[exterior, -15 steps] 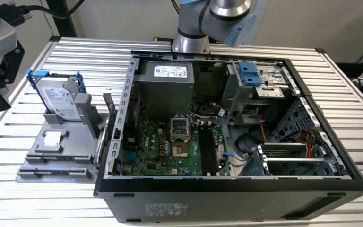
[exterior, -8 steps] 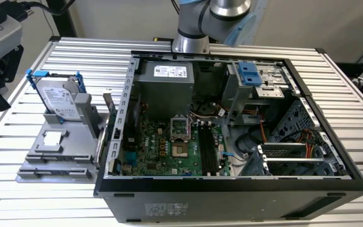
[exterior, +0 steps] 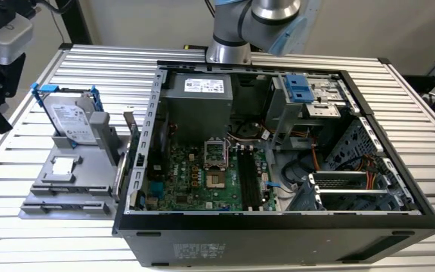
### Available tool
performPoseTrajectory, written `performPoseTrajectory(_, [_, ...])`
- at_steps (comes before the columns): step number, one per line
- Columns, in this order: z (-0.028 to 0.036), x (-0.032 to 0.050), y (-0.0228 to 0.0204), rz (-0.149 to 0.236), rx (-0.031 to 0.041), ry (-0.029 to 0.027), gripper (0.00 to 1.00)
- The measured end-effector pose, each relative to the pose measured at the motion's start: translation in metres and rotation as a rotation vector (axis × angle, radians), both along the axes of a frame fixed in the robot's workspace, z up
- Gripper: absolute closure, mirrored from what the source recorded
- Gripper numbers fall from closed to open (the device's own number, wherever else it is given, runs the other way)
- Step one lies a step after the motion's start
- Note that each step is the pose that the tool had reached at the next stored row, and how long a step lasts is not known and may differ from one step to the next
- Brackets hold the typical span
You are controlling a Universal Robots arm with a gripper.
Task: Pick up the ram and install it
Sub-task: 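Pick up the ram and move it above insertion slot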
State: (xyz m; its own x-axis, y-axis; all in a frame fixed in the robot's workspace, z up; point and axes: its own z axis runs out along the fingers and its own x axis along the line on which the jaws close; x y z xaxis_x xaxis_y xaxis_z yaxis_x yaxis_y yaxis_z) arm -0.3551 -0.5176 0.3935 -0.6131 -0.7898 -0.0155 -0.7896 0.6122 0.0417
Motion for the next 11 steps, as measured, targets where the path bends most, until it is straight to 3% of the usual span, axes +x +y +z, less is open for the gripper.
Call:
performPoseTrajectory(6, [0.0000,0.0000,0.0000,0.099,-0.0003,-0.0003,1.00])
performPoseTrajectory(11, [0.0000,0.0001,0.0000,0.165,-0.0008,-0.0096,1.00])
